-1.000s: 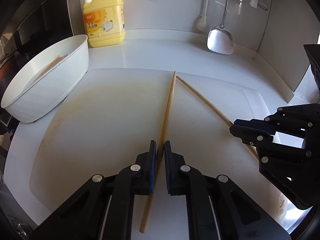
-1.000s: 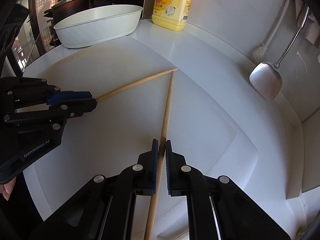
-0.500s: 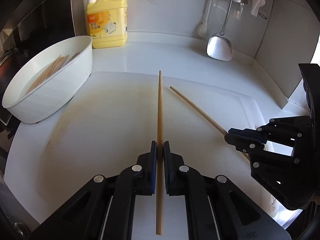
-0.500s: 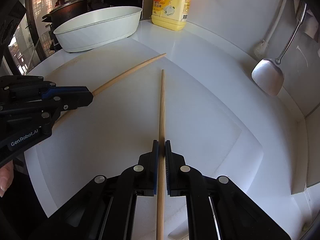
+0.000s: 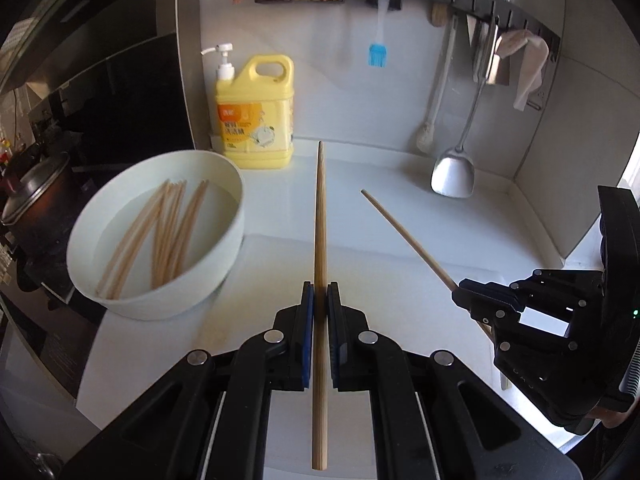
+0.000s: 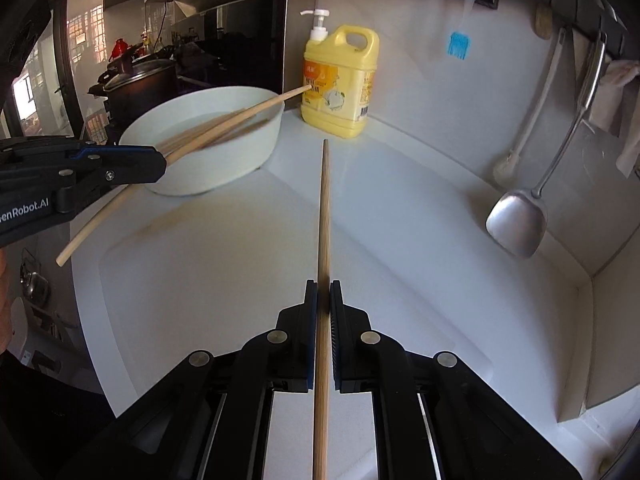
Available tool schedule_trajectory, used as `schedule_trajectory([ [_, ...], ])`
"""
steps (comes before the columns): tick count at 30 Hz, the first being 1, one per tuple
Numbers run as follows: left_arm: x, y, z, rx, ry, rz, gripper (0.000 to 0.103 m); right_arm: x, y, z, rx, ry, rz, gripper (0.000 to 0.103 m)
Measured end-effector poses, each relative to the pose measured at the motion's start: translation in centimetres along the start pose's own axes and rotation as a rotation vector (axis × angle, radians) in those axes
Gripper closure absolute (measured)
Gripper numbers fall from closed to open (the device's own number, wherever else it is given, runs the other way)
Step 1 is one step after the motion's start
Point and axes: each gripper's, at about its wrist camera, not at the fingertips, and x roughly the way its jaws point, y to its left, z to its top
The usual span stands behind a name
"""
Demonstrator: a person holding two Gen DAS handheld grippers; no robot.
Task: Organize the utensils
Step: 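Carry both held chopsticks over the white basin and lower them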
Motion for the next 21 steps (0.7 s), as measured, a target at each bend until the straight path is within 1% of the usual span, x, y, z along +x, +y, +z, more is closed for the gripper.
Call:
schedule_trajectory([
  [5,-1.9,5.2,2.6,-0.044,-0.030,0.034,0.096,-0.2,2.3,5.2,0.005,-0.055,0.026,0.097],
  [8,-2.0,9.2,3.7,-0.039,-0.040,0.069,0.096,0.7,4.5,8.4,0.018,-0.078,0.045,0.097],
  [10,-1.5,12.0,4.5,-0.030,-0.037,0.087,0.096,1.8,5.7,10.6,0.070,-0.094,0.069,0.097],
  [13,-0.2,16.3,5.6,-0.016,-0.020,0.094,0.096,3.7,7.6,13.8,0.157,-0.114,0.084,0.097],
  [16,1.5,20.2,6.7,-0.006,0.012,0.072,0.096,5.9,9.2,16.6,0.264,-0.124,0.083,0.097],
  [19,3.4,23.6,7.7,0.006,0.033,0.044,0.096,8.0,11.0,18.8,0.328,-0.124,0.043,0.097],
  [21,4.9,25.2,8.5,0.017,0.049,0.029,0.096,9.7,12.1,19.9,0.364,-0.116,0.030,0.097],
])
